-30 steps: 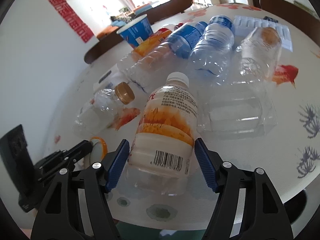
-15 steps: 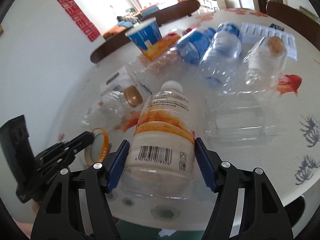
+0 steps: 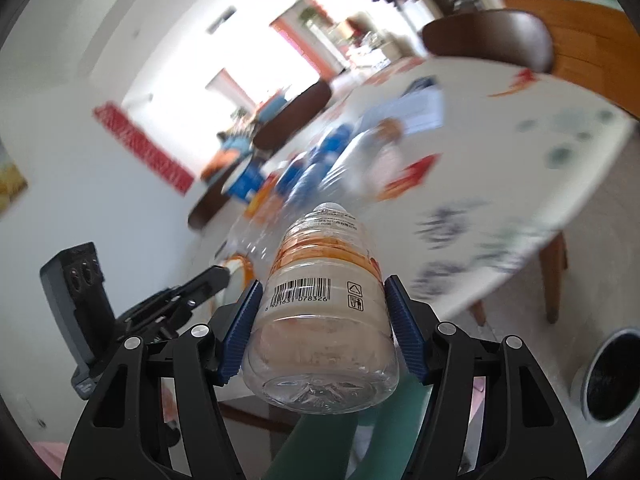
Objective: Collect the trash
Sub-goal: 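Carry the milk-drink bottle with the right gripper over the grey bin and release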
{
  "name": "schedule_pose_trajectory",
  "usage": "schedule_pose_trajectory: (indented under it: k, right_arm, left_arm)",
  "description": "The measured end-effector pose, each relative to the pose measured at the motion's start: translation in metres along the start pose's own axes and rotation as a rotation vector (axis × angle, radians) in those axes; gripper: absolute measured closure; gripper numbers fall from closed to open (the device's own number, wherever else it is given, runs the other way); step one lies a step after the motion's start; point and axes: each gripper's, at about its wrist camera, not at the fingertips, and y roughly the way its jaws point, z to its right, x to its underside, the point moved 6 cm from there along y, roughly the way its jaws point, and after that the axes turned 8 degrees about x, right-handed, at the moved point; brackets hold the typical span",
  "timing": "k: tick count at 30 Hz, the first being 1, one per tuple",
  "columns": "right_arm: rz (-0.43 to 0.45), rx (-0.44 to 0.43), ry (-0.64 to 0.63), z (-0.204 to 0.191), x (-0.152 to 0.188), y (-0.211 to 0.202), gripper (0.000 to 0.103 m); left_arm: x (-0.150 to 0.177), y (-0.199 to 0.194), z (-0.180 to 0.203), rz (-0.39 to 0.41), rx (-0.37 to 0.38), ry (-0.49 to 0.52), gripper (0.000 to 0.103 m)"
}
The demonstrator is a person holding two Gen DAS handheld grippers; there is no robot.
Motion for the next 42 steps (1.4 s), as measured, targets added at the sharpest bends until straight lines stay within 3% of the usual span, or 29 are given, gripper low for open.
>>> schedule_pose_trajectory:
  k: [5, 10, 15, 20, 27, 30, 33, 35, 37, 39, 41, 42]
  right_arm:
    - [0.136, 0.095, 0.143, 0.085, 0.005, -0.075, 0.04]
    - [0.211, 0.247, 0.348, 0.198, 0.04, -0.137, 0.04]
    - [0.177, 0.364, 0.578, 0.306, 0.105, -0.149, 0.04]
    - [0.094, 0.417, 0.765, 0.4, 0.173, -0.13, 0.04]
    - [-0.009, 0.403, 1.03, 0.508, 0.252, -0.063, 0.04]
    - [-0.047, 0.403, 1.117, 0.544, 0.276, -0.034, 0.04]
    - [-0.068, 0.406, 1.186, 0.566, 0.293, -0.013, 0.04]
    - [-0.081, 0.425, 1.217, 0.579, 0.301, -0.005, 0.039]
    - [-0.099, 0.443, 1.26, 0.59, 0.308, 0.003, 0.037]
    - [-0.106, 0.463, 1.294, 0.598, 0.317, 0.003, 0.035]
    - [-0.098, 0.471, 1.296, 0.601, 0.316, 0.0, 0.021]
    - [-0.095, 0.486, 1.284, 0.601, 0.312, -0.005, 0.02]
  left_arm:
    - [-0.012, 0.044, 0.088, -0.05, 0.123, 0.127, 0.099]
    - [0.0, 0.111, 0.179, -0.16, 0.254, 0.231, 0.1]
    - [0.039, 0.204, 0.253, -0.347, 0.385, 0.268, 0.1]
    - [0.102, 0.307, 0.304, -0.52, 0.431, 0.308, 0.1]
    - [0.209, 0.439, 0.333, -0.816, 0.434, 0.288, 0.099]
    - [0.247, 0.482, 0.335, -0.876, 0.384, 0.331, 0.099]
    - [0.284, 0.516, 0.333, -0.961, 0.372, 0.295, 0.096]
    - [0.297, 0.528, 0.334, -0.97, 0.356, 0.329, 0.092]
    - [0.307, 0.537, 0.334, -0.955, 0.31, 0.383, 0.072]
    - [0.309, 0.547, 0.328, -0.963, 0.297, 0.368, 0.065]
    - [0.302, 0.543, 0.325, -0.953, 0.321, 0.328, 0.065]
    - [0.299, 0.538, 0.322, -0.938, 0.324, 0.327, 0.06]
